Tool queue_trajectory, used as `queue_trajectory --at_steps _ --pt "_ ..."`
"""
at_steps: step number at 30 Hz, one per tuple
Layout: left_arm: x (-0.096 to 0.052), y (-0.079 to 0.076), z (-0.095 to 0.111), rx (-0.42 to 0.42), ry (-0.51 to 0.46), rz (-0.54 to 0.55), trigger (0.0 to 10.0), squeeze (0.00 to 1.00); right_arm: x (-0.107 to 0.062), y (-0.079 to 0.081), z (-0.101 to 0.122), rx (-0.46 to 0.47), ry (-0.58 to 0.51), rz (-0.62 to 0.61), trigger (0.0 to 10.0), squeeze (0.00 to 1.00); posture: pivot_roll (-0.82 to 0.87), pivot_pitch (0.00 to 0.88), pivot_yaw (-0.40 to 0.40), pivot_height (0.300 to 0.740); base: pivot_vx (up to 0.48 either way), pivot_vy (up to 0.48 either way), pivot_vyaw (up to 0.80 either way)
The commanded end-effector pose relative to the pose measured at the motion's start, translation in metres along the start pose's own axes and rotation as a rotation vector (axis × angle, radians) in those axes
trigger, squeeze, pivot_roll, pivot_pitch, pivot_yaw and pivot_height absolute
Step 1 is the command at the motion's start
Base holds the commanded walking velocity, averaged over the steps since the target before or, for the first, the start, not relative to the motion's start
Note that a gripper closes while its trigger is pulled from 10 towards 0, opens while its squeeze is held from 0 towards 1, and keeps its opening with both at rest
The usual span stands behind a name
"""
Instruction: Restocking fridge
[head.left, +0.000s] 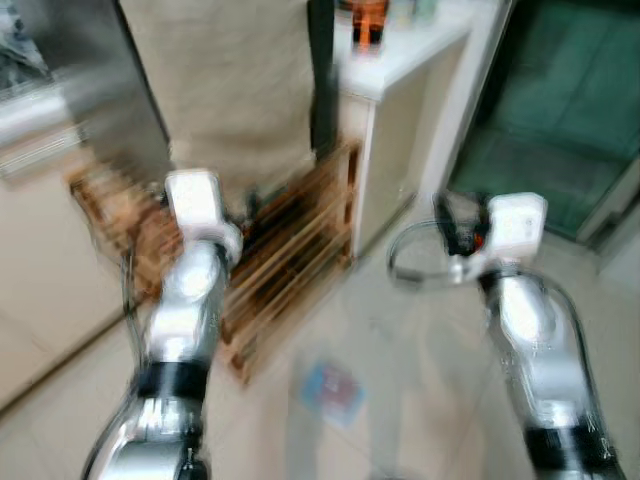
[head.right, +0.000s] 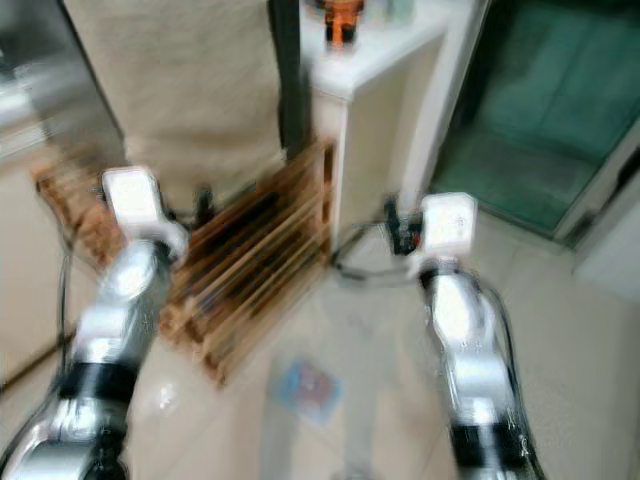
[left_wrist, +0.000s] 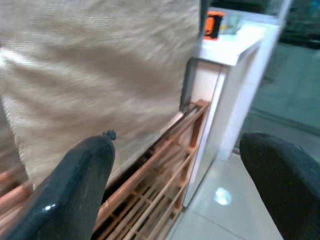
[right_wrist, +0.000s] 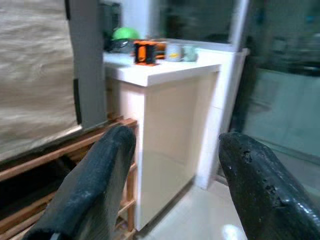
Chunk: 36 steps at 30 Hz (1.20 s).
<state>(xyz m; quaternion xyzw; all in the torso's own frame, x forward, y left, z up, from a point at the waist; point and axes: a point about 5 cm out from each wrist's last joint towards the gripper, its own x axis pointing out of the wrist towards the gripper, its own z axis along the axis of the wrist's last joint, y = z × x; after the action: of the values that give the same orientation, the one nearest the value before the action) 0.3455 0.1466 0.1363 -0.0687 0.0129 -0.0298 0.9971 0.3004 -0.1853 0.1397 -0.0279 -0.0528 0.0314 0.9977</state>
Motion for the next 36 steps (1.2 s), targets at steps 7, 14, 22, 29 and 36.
queue_trajectory --at_steps 7,14,22,29,36 --pt "0.001 0.01 0.008 0.012 -0.036 0.028 10.0 0.0 0.001 -0.004 -0.009 0.092 0.032 -0.056 10.0 0.0 -0.14 0.0 0.031 0.74 0.0 0.48 -0.69" --pt "-0.001 0.008 0.011 -0.001 -0.064 0.021 10.0 0.0 0.002 -0.003 -0.011 0.084 0.028 -0.063 10.0 0.0 -0.14 0.0 0.032 0.74 0.0 0.48 -0.48" --pt "0.0 0.011 0.022 0.018 -0.098 0.068 10.0 0.0 0.002 -0.003 -0.009 0.069 0.019 -0.075 10.0 0.0 -0.14 0.0 0.037 0.74 0.0 0.12 0.0" --pt "-0.05 0.02 0.03 0.077 -0.168 -0.079 10.0 0.0 -0.039 -0.01 0.015 0.003 -0.083 -0.168 10.0 0.0 -0.13 0.0 0.046 0.74 0.0 0.0 0.0" --pt "-0.125 0.04 0.013 0.101 -0.101 -0.069 10.0 0.0 -0.094 -0.02 0.003 -0.035 -0.018 -0.204 10.0 0.0 -0.12 0.027 0.011 0.74 0.0 0.0 0.0"
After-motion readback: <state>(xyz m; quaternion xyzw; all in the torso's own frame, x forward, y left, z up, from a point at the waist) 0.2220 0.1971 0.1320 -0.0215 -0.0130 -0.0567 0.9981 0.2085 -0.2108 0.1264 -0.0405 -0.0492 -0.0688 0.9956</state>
